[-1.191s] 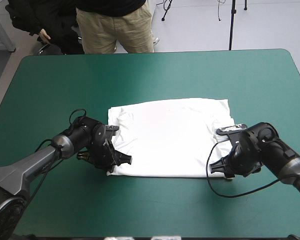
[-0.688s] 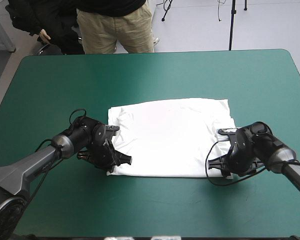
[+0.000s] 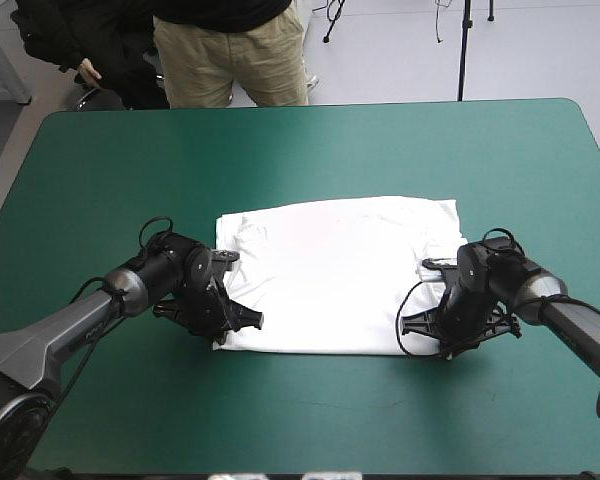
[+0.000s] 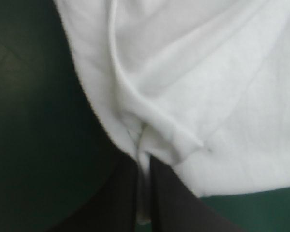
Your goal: Fold the cloth
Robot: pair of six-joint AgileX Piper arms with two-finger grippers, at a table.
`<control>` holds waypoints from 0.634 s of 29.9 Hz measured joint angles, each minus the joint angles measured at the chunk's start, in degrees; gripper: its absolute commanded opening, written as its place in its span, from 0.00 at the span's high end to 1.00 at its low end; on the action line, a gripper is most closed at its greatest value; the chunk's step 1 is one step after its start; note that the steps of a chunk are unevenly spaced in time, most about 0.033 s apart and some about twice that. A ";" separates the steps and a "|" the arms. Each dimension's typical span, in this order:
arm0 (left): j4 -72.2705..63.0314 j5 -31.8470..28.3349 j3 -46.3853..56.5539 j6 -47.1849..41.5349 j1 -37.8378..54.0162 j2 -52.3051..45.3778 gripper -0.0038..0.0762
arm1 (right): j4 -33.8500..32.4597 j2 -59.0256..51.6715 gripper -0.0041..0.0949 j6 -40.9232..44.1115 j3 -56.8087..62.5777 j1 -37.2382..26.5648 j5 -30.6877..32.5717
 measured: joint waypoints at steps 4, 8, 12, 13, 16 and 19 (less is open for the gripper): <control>3.74 0.40 -1.55 0.00 0.06 -0.87 0.97 | -0.06 -1.94 0.98 0.47 0.39 0.00 -0.63; 5.58 1.93 -4.65 0.00 0.06 -3.48 0.97 | -1.75 -6.06 0.98 0.91 -0.15 0.00 0.07; 6.33 3.18 -7.99 0.00 0.06 -5.05 0.97 | -3.62 -11.36 0.98 0.91 -3.76 0.00 1.53; 6.46 3.18 -8.99 0.00 0.06 -5.10 0.97 | -4.28 -12.31 0.98 0.91 -4.99 0.00 1.68; 6.58 2.24 -11.66 0.00 0.24 -5.10 0.97 | -4.88 -13.28 0.98 0.91 -8.75 0.00 1.55; 6.53 -0.22 -14.15 0.13 1.63 -5.05 0.97 | -5.96 -12.77 0.98 0.91 -11.92 0.00 -0.54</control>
